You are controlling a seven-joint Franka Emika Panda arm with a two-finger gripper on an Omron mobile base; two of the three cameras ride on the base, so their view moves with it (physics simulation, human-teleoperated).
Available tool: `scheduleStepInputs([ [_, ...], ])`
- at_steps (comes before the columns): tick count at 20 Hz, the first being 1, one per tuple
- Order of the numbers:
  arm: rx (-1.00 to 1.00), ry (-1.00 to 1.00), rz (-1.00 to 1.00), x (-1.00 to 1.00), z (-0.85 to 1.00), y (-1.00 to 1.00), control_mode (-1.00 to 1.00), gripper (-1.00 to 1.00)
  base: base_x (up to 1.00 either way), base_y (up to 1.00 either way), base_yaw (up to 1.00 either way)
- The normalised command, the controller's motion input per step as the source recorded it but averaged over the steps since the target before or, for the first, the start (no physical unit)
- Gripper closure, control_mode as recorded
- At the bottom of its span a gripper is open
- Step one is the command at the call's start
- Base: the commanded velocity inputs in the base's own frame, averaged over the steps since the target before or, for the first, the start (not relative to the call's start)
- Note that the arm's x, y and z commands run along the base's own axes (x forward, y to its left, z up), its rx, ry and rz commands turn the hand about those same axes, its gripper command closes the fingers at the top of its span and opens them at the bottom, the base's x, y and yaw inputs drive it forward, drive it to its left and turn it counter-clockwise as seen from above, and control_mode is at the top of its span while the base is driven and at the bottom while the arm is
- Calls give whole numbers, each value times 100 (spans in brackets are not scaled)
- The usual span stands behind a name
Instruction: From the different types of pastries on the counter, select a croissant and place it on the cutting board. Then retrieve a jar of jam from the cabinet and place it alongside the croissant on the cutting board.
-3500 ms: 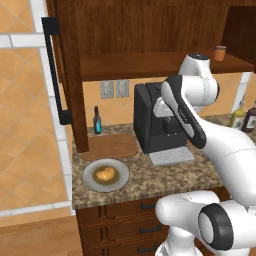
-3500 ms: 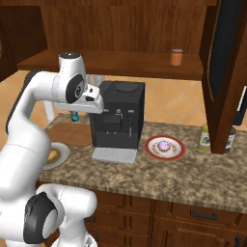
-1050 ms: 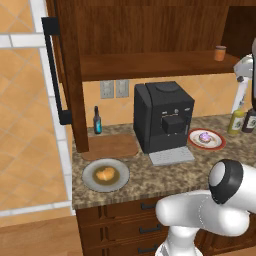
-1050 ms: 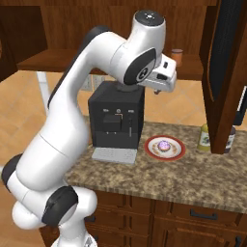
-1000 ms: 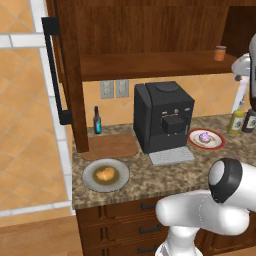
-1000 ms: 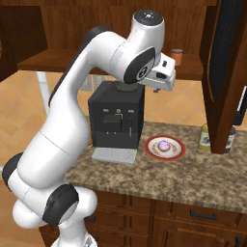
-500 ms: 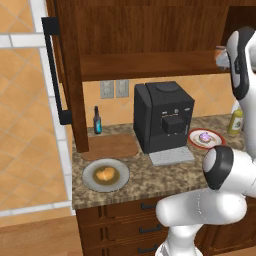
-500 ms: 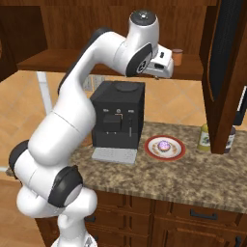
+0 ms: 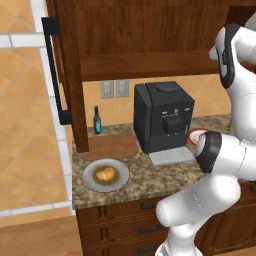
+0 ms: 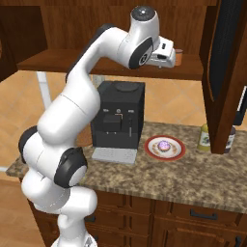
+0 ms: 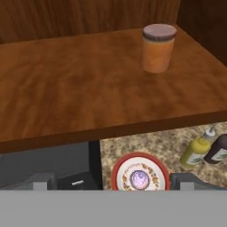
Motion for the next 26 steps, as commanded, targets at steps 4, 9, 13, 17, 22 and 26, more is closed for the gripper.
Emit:
scheduleStepInputs([
  [4,-4,-1,0,36,24,-39,-100,-100,0,0,0],
  [9,-4,-7,2,15,20,-32,-100,-100,0,0,0],
  [13,-4,-12,1,0,-17,-4,-100,-100,0,0,0],
  [17,-11,-18,2,3,-41,-31,-100,-100,0,0,0],
  [22,-8,-11,9,3,-41,-4,-100,-100,0,0,0],
  [26,0,0,3,29,-5,56,-100,-100,0,0,0],
])
